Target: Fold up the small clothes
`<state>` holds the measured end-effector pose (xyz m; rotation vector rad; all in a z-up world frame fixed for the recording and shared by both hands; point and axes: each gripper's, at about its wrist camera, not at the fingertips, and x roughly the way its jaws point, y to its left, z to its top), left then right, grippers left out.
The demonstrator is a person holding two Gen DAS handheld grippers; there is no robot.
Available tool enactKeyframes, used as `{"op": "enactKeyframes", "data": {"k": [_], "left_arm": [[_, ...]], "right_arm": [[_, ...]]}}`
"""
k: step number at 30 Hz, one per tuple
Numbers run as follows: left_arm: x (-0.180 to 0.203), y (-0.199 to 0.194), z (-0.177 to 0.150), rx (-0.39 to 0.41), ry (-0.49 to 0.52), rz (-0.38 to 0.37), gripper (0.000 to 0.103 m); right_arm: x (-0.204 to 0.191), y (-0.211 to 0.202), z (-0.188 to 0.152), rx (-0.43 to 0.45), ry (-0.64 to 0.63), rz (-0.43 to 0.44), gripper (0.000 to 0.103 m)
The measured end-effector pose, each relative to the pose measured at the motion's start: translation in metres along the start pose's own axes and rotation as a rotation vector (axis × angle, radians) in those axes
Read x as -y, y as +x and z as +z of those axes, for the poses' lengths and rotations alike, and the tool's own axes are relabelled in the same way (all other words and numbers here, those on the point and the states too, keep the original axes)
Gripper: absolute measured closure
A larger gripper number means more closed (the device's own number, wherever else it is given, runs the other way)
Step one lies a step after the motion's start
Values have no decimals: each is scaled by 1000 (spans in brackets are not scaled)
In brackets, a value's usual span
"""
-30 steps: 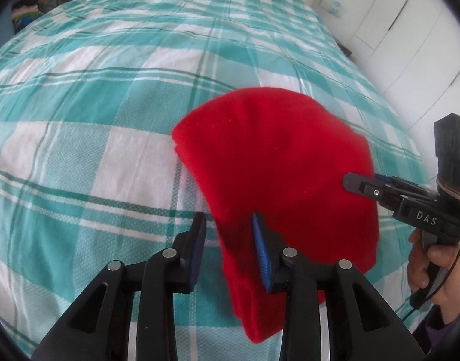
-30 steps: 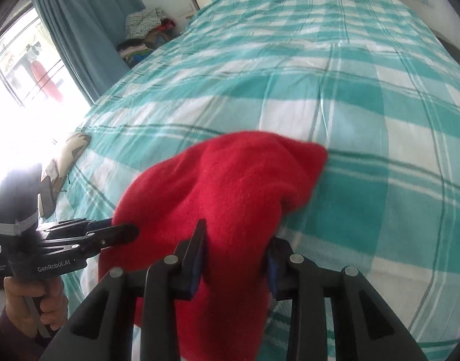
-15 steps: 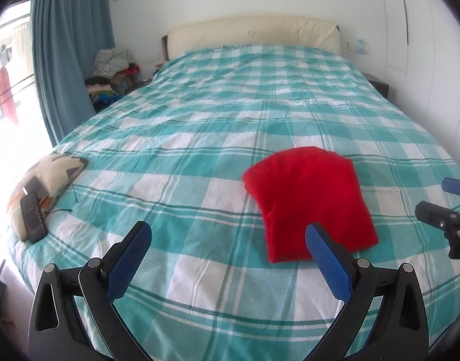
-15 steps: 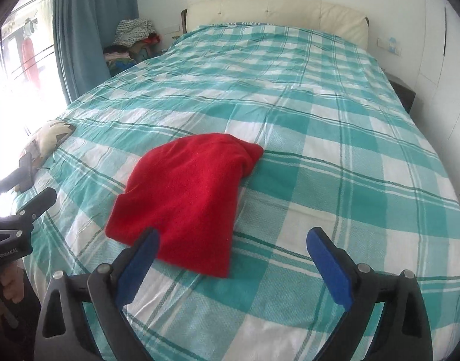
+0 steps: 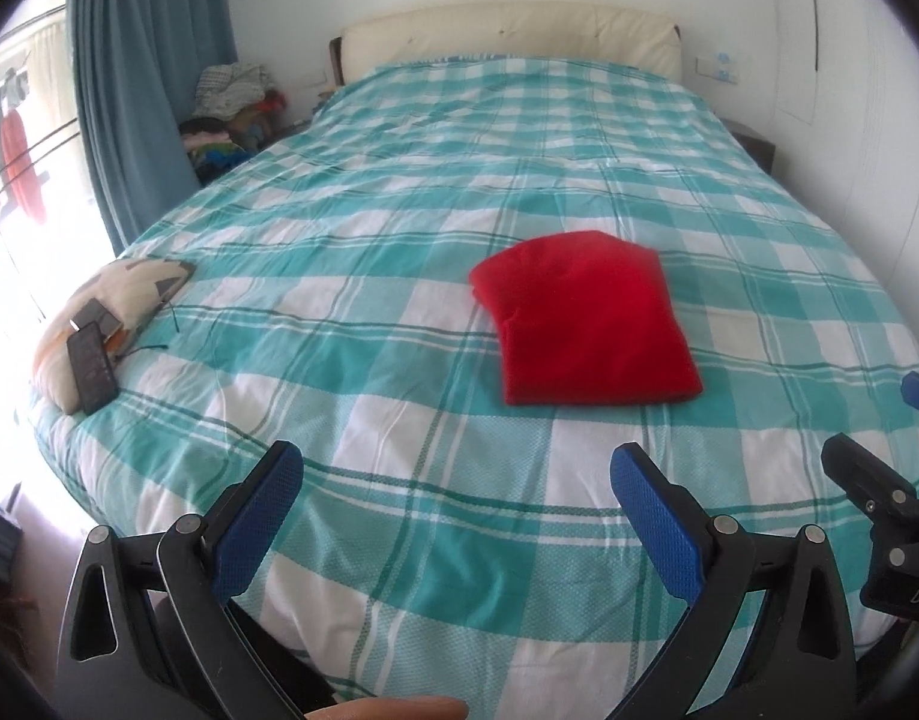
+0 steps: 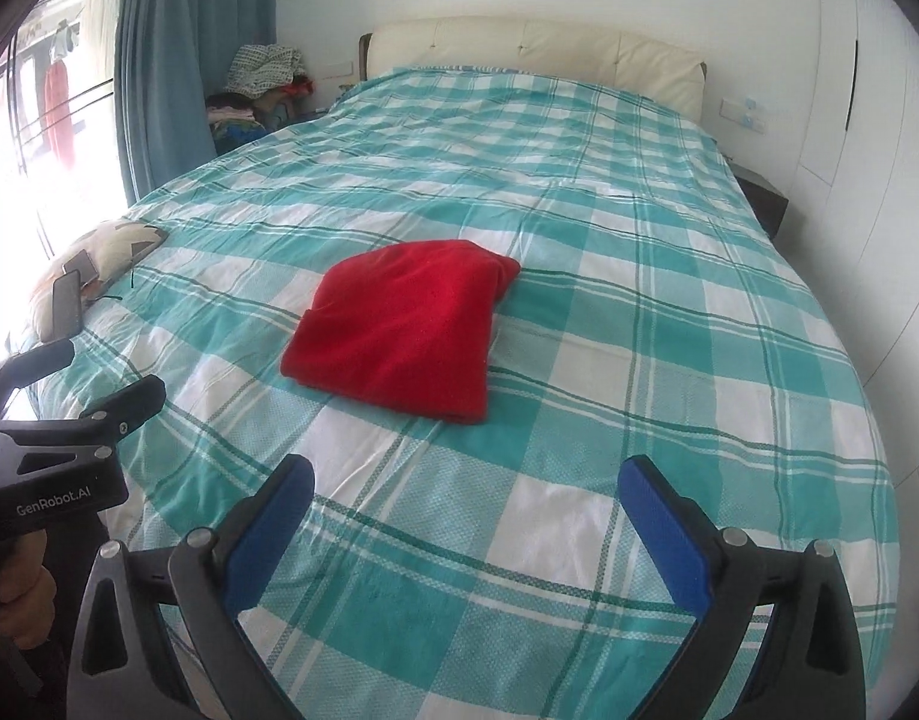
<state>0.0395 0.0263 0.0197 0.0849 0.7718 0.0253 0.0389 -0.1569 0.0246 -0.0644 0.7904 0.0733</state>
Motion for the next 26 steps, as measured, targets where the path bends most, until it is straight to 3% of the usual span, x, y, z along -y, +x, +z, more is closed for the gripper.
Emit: {"op": "enactKeyframes", "data": {"k": [8,26], "left_arm": [[-2,-12,1,34,-13,13,0],[-6,-9,-3,26,-22,24,0]], "right_arm": [[-10,-10,-1,13,-31,-18,3],[-16,-3,0,2,-36,-13,3]]}}
